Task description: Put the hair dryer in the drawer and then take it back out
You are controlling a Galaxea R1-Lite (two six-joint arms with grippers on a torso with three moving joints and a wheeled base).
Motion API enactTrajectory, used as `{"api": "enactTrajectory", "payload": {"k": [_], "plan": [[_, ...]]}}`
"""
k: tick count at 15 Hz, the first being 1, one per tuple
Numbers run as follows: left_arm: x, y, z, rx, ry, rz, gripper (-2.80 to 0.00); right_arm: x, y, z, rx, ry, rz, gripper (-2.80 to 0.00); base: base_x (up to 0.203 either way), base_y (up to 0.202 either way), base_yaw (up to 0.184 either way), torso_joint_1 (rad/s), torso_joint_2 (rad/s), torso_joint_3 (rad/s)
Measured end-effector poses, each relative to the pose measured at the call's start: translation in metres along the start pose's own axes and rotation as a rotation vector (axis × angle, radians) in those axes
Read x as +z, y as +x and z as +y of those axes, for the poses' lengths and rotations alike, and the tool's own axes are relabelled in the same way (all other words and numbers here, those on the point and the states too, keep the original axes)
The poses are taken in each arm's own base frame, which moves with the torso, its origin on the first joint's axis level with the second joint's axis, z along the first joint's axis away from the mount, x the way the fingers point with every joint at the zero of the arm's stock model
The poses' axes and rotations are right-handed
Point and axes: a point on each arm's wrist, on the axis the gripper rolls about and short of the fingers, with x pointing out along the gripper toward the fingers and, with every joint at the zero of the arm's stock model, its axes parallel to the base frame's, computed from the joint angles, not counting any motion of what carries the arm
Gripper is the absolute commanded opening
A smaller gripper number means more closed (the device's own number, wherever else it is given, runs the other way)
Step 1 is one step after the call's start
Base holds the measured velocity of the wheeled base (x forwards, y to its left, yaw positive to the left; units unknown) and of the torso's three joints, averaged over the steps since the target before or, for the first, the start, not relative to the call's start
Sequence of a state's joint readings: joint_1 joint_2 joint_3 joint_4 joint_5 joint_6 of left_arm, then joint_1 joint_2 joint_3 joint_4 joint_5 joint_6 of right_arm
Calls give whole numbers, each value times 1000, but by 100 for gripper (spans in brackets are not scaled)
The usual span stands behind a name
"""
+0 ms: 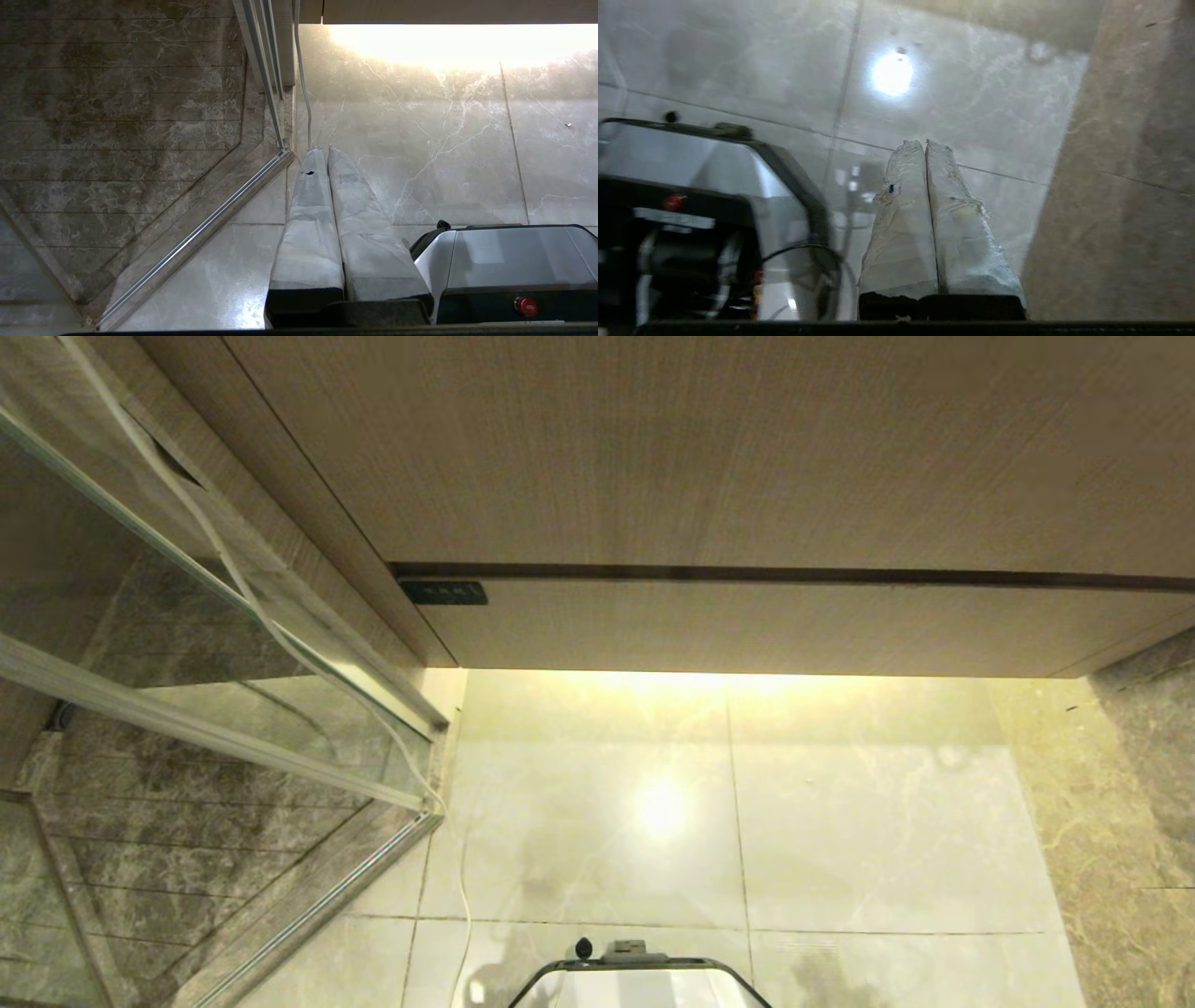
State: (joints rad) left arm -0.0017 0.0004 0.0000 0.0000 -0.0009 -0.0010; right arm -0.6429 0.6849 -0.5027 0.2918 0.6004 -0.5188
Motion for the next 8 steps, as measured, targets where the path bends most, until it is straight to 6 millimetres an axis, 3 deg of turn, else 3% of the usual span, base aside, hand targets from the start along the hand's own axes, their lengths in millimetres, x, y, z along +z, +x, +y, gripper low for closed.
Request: {"api": "enactTrajectory", "payload": {"k": [3, 8], "plan": [[0, 0, 0, 0, 0, 0, -280, -24, -20, 27, 16, 53, -69, -280, 0, 0, 0, 0, 0, 0], [0, 0, 0, 0, 0, 0, -280, -52, -37, 34, 0, 96, -297, -280, 0, 0, 0, 0, 0, 0]]}}
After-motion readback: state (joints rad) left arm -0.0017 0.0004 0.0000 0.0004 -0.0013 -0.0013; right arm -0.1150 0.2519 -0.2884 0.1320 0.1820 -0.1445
